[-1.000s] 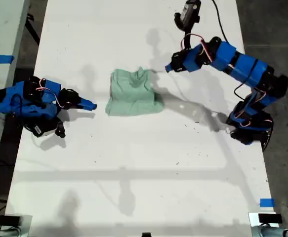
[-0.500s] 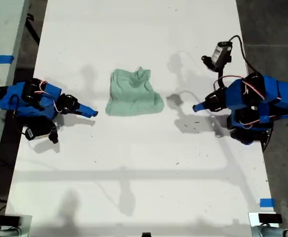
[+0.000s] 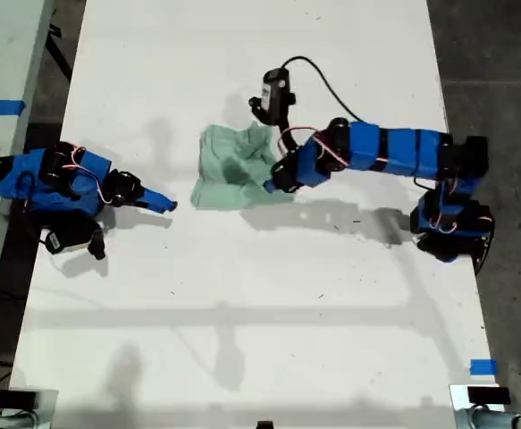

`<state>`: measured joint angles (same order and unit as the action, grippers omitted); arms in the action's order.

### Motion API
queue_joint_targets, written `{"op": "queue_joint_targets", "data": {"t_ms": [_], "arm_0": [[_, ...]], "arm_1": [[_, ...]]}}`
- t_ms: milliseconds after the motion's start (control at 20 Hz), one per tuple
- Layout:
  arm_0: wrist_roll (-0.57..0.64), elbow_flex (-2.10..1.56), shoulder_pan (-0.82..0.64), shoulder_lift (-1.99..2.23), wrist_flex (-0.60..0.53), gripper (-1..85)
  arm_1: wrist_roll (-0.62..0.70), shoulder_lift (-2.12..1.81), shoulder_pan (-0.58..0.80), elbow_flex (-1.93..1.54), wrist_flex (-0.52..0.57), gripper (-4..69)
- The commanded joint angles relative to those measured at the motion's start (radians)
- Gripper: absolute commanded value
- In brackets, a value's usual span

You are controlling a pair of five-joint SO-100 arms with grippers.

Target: Fold tshirt

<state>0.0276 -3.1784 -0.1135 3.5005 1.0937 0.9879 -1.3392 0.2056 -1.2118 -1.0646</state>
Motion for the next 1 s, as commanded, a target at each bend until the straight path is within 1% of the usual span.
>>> {"op": "queue_joint_targets", "data": {"t_ms": [0,150,350,500,700,750,850,900,950], "arm_0": [[-0.014,-0.011,0.032,0.098,0.002,15.6],[-0.014,-0.011,0.032,0.098,0.002,15.6],[-0.014,-0.011,0.032,0.098,0.002,15.6],[-0.014,-0.011,0.032,0.098,0.002,15.6],[-0.014,-0.011,0.032,0.098,0.002,15.6],[-0.014,-0.011,0.032,0.098,0.002,15.6],[-0.014,-0.011,0.032,0.098,0.002,15.6],[-0.014,-0.011,0.032,0.098,0.002,15.6],[-0.014,-0.011,0.032,0.098,0.002,15.6]], "arm_1": [[0.015,0.041,0.009,0.143,0.003,-1.2],[0.018,0.048,0.031,0.123,0.014,-1.2],[0.044,0.150,0.117,0.179,0.078,-1.2],[0.048,0.287,0.212,0.261,0.173,-1.2],[-0.023,0.405,0.304,0.281,0.480,-1.2],[-0.057,0.433,0.325,0.281,0.543,-1.2],[-0.155,0.499,0.373,0.270,0.634,-1.2],[-0.201,0.492,0.393,0.204,0.718,-1.2],[-0.227,0.469,0.405,0.160,0.770,-1.2]]}}
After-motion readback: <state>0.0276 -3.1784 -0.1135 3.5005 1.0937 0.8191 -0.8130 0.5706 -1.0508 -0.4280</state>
